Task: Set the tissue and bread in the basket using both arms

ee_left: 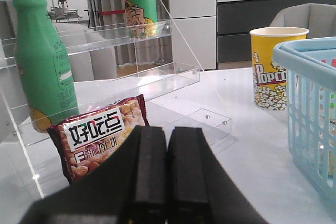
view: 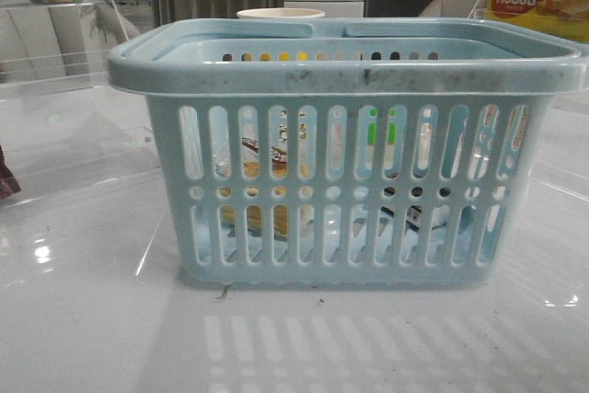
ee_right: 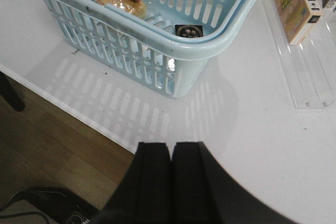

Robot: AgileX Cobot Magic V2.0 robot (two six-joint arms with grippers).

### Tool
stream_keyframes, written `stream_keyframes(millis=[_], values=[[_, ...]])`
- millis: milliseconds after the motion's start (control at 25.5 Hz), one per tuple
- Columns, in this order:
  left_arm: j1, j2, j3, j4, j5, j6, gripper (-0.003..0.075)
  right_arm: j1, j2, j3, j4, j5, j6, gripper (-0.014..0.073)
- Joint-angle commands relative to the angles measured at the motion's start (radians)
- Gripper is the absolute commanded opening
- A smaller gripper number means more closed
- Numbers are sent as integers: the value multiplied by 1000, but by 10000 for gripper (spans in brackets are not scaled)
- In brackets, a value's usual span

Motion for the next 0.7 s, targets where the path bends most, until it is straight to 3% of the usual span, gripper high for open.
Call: stream_keyframes(millis=[0, 431, 666], values=[[-6, -19, -1, -8, -90, -3, 92, -1, 10, -26, -5, -65, -7, 29], [-6, -19, -1, -8, -90, -3, 92, -1, 8, -26, -5, -63, -7, 29], [-6, -19, -1, -8, -90, -3, 92, -69, -21, -26, -20, -67, -21, 28]])
